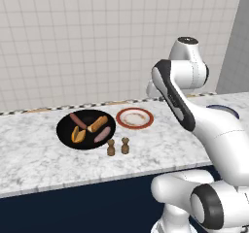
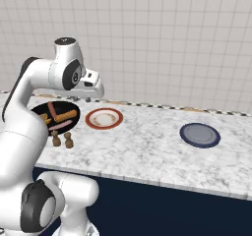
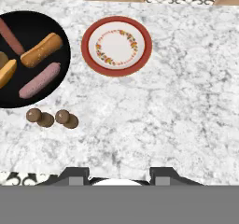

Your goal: Place one bun and one sausage from the bowl on each plate.

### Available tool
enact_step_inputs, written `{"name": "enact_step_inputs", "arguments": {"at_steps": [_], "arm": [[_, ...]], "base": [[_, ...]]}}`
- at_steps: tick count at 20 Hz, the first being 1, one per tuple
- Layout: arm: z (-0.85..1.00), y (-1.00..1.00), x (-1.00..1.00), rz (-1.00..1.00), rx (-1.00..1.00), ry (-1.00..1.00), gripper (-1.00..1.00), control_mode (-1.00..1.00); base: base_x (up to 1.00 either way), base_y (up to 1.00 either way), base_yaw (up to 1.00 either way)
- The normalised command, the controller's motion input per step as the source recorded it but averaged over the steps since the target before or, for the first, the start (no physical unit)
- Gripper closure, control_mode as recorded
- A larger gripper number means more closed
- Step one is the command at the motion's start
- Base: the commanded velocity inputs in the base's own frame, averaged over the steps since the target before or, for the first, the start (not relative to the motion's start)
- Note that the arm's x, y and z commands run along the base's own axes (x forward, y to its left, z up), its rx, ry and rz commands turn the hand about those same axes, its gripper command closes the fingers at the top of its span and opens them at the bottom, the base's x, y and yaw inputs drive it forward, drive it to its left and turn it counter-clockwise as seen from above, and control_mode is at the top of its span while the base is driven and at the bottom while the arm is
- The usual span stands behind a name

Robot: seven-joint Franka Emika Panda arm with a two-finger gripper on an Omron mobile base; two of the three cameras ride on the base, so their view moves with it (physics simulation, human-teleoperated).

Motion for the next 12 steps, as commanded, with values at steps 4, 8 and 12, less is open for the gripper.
{"name": "enact_step_inputs", "arguments": {"at_steps": [4,8,12], "arm": [[-0.06,0.37,0.00,-0.03,0.00,0.00,-1.00,-1.00],[-0.17,0.98,0.22,-0.15,0.00,0.00,-1.00,-1.00],[-0.23,0.80,0.06,-0.22,0.01,0.00,-1.00,-1.00]], "base": [[0.00,0.00,0.00],[0.00,0.00,0.00],[0.00,0.00,0.00]]}}
